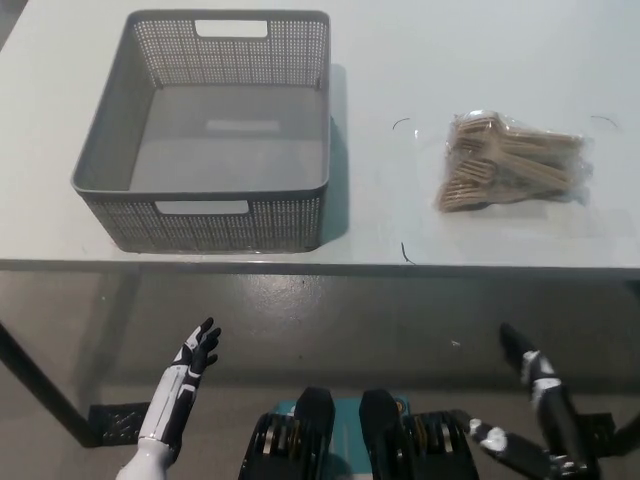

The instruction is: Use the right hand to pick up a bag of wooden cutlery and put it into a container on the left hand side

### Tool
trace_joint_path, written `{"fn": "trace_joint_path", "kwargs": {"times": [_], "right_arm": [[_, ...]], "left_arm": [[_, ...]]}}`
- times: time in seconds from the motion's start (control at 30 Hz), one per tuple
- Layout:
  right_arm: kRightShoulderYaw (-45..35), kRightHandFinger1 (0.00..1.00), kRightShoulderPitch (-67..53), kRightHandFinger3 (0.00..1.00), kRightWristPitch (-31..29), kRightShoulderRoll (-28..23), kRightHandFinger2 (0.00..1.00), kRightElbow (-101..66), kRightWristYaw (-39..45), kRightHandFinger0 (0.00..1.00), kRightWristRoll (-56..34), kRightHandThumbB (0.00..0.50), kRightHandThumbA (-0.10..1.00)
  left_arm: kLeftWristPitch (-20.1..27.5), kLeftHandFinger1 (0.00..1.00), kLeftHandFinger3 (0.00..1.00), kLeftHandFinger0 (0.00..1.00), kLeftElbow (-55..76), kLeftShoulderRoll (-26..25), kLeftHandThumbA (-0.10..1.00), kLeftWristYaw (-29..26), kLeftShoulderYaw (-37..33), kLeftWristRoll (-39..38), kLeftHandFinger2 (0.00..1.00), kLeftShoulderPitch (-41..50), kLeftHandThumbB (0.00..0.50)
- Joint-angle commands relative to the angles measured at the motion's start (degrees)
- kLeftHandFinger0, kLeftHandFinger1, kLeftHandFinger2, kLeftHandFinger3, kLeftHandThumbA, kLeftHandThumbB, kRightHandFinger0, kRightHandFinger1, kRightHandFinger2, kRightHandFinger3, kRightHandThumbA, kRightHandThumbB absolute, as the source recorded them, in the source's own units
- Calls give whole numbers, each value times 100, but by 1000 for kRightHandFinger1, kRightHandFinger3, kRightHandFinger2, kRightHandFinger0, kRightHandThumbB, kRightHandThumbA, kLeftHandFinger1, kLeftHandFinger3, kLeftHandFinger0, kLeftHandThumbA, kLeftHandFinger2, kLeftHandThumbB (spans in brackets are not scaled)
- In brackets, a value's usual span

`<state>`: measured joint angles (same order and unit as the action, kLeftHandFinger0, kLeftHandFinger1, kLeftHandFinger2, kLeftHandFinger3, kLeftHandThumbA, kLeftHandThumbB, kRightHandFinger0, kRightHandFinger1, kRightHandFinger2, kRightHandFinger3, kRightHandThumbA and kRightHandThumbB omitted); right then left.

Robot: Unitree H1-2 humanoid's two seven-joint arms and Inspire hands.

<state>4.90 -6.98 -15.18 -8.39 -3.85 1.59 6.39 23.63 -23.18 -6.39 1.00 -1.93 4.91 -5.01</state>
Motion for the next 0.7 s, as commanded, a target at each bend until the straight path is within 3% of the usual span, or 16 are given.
{"fn": "trace_joint_path", "kwargs": {"times": [0.0, 0.1, 0.47, 0.53, 0.6, 0.67], "right_arm": [[-210, 1000, 100, 1000, -131, -484, 1000, -936, 51, 1000, 765, 333, 1000], [-376, 1000, 349, 1000, 313, -1039, 1000, -1487, 243, 1000, 1423, 416, 1000], [-613, 1000, 1895, 1000, 1869, -2403, 1000, -2117, 1208, 1000, 1641, 498, 896], [-596, 1000, 2262, 1000, 2187, -2633, 1000, -2126, 1440, 1000, 1611, 485, 911], [-562, 1000, 2673, 1000, 2380, -2880, 1000, -2023, 1625, 1000, 1667, 379, 1000], [-511, 1000, 3099, 1000, 2494, -3067, 1000, -1780, 1784, 1000, 1590, 296, 1000]], "left_arm": [[329, 1000, 1000, 1000, 117, -98, 1000, -28, -1, 66, 1000, -168, 500], [329, 1000, 1000, 1000, 103, -90, 1000, -24, -3, 54, 1000, -159, 500], [329, 1000, 1000, 1000, 24, -95, 1000, 11, 3, -15, 1000, -162, 500], [329, 1000, 1000, 1000, 33, -101, 1000, 1, -3, 3, 1000, -136, 500], [329, 1000, 1000, 1000, 29, -116, 1000, -20, -5, 38, 1000, -140, 500], [329, 1000, 1000, 1000, 39, -138, 1000, 6, -4, 26, 1000, -146, 500]]}}
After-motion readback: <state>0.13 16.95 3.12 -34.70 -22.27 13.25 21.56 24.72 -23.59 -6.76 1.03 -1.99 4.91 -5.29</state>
